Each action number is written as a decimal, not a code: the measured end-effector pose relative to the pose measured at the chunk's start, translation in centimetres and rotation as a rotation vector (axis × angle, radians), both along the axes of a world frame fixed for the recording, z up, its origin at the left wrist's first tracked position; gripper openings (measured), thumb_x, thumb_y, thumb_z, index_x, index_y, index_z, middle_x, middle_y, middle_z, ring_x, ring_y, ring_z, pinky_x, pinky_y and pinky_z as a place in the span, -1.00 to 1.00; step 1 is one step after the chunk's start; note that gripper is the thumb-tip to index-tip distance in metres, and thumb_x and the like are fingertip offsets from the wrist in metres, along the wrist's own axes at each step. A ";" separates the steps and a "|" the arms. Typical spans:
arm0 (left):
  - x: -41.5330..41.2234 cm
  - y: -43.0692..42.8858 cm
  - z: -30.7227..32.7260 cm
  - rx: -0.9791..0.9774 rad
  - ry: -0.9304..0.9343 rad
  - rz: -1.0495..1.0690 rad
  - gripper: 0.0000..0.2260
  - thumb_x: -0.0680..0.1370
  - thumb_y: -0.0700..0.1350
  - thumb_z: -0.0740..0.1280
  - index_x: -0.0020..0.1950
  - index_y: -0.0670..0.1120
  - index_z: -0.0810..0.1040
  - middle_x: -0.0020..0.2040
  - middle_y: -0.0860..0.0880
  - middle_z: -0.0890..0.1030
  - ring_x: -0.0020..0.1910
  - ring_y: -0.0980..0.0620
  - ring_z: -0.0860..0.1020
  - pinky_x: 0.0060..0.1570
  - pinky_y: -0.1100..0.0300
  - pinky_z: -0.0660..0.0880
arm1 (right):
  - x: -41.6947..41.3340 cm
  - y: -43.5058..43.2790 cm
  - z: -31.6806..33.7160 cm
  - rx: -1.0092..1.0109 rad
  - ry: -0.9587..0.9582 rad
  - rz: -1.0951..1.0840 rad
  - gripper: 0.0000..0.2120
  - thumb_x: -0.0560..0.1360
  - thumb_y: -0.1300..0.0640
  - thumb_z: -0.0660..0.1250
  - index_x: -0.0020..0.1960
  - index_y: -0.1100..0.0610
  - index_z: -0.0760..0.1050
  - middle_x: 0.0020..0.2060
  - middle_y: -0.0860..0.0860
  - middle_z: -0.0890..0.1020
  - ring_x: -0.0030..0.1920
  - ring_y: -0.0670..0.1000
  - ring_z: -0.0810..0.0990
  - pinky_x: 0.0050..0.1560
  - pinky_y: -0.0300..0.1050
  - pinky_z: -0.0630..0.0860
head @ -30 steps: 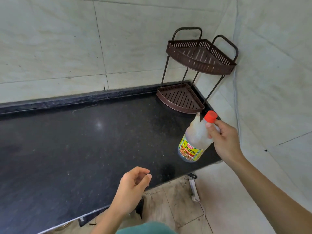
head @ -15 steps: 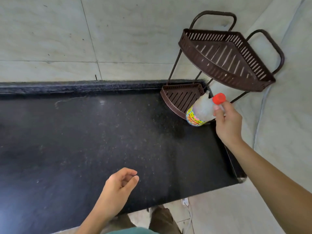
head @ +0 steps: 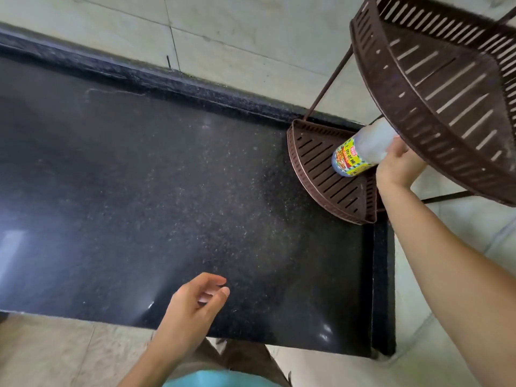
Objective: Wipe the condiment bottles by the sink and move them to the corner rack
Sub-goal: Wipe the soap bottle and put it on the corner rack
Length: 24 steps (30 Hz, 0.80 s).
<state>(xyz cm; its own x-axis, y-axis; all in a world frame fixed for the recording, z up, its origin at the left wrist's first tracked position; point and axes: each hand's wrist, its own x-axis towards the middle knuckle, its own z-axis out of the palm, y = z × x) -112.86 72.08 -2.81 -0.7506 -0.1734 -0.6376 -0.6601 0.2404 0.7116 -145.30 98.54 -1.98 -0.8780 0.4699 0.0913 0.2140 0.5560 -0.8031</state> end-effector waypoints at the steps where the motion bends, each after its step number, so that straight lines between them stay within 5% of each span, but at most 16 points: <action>1: 0.0 0.6 -0.2 0.001 -0.009 0.005 -0.94 0.54 -0.06 0.36 -0.07 0.12 0.57 -0.19 0.14 0.68 -0.14 0.16 0.64 -0.10 0.30 0.54 | -0.4 0.1 -0.1 -0.017 -0.010 0.013 -0.37 0.48 -0.07 0.14 0.35 0.38 0.39 0.30 0.29 0.49 0.30 0.16 0.49 0.30 -0.25 0.35; 3: 0.0 1.7 -0.5 0.000 -0.020 0.006 -0.94 0.54 -0.06 0.36 -0.06 0.13 0.57 -0.16 0.13 0.68 -0.14 0.18 0.63 -0.10 0.33 0.52 | -0.4 0.1 -0.6 -0.008 0.002 0.047 -0.48 0.54 0.04 0.27 0.38 0.35 0.37 0.35 0.23 0.46 0.33 0.13 0.45 0.28 -0.31 0.36; 8: -0.3 3.4 -1.1 -0.010 -0.033 -0.007 -0.94 0.55 0.00 0.33 0.00 0.12 0.55 -0.10 0.16 0.65 -0.09 0.17 0.63 -0.06 0.34 0.52 | -0.1 0.9 -3.4 -0.090 -0.039 0.091 -0.26 0.33 -0.27 0.35 0.31 0.23 0.46 0.21 0.14 0.60 0.17 0.08 0.60 0.18 0.02 0.56; 13: -0.1 4.1 -1.7 -0.013 -0.038 0.017 -0.94 0.55 -0.02 0.34 0.01 0.10 0.57 -0.10 0.13 0.66 -0.10 0.18 0.63 -0.08 0.35 0.51 | 0.0 0.9 -5.5 -0.116 -0.182 0.141 -0.17 0.32 -0.01 0.55 0.46 0.15 0.24 0.35 0.08 0.48 0.28 0.00 0.50 0.32 -0.07 0.46; 18: 1.1 4.3 -2.3 -0.028 -0.050 0.076 -0.94 0.54 -0.05 0.36 -0.02 0.10 0.58 -0.12 0.12 0.67 -0.11 0.14 0.64 -0.04 0.27 0.55 | -0.7 0.1 -7.7 -0.190 -0.202 0.063 -0.18 0.40 0.06 0.51 0.52 0.12 0.16 0.38 0.09 0.45 0.34 0.07 0.48 0.34 -0.04 0.45; 21: 1.8 4.0 -2.7 -0.034 -0.054 0.116 -0.92 0.53 -0.10 0.38 -0.06 0.10 0.59 -0.15 0.09 0.68 -0.13 0.10 0.66 -0.05 0.21 0.57 | -1.3 -0.5 -8.3 -0.096 -0.191 0.029 -0.25 0.49 0.04 0.42 0.53 0.15 0.11 0.40 0.11 0.42 0.36 0.07 0.44 0.25 -0.24 0.38; 24: 2.7 3.7 -2.9 -0.030 -0.065 0.144 -0.92 0.52 -0.10 0.39 -0.07 0.10 0.59 -0.15 0.09 0.69 -0.12 0.09 0.66 -0.04 0.18 0.59 | -0.8 -0.5 -8.7 0.004 -0.203 0.018 -0.30 0.54 -0.02 0.34 0.54 0.17 0.10 0.39 0.14 0.43 0.36 0.12 0.44 0.26 -0.15 0.40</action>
<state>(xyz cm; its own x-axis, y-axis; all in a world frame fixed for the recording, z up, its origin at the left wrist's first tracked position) -110.20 75.80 -5.69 -0.6736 -0.2957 -0.6773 -0.7340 0.1605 0.6599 -146.11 98.01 -10.72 -0.8868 0.4541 -0.0863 0.3611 0.5641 -0.7425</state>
